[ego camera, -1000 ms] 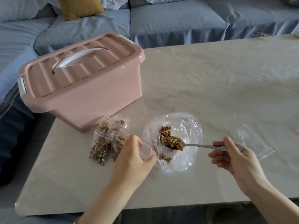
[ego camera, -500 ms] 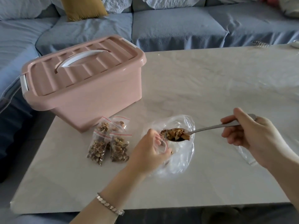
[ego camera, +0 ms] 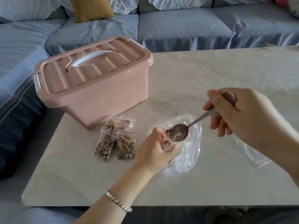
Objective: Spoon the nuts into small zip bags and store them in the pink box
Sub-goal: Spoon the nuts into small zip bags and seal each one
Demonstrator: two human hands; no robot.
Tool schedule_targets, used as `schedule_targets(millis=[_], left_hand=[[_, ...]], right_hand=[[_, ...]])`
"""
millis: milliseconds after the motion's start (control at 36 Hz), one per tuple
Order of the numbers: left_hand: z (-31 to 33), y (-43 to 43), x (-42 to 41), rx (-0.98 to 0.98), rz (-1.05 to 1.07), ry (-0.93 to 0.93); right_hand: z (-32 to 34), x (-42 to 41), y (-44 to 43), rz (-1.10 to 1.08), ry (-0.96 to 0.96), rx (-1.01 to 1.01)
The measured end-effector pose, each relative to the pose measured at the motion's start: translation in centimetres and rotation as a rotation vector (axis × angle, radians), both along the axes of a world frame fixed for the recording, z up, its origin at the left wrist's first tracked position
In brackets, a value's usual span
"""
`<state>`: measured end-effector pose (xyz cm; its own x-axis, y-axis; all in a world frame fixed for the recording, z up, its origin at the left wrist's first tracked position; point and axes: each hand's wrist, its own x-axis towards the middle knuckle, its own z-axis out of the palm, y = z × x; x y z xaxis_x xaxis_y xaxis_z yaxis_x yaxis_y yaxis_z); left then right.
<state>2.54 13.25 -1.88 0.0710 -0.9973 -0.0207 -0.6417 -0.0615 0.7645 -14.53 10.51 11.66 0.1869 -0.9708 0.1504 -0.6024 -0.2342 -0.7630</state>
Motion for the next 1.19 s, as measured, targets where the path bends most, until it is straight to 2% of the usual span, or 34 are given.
schedule_targets(millis=[167, 278, 472, 611, 861, 972, 1194], left_hand=[[0.1, 0.7, 1.3, -0.136, 0.106, 0.083], [0.8, 0.2, 2.2, -0.059, 0.224, 0.078], [-0.1, -0.5, 2.2, 0.118, 0.085, -0.080], [-0.7, -0.3, 1.8, 0.161, 0.080, -0.052], [-1.8, 0.2, 2.1, 0.128, 0.068, 0.072], [-1.9, 0.3, 2.2, 0.144, 0.035, 0.124], [-1.4, 0.6, 2.6, 0.157, 0.004, 0.131]], right_hand=[[-3.4, -3.2, 1.2, -0.165, -0.195, -0.057], [-7.4, -3.6, 2.2, -0.258, -0.260, 0.041], [-11.8, -1.6, 2.9, -0.271, -0.347, 0.137], [-13.4, -0.4, 3.8, -0.251, -0.410, 0.236], [-14.2, 0.2, 4.1, -0.351, -0.711, 0.551], [-14.1, -0.3, 4.2, -0.369, -0.786, 0.657], [-14.3, -1.6, 4.6, -0.404, -0.925, 0.735]])
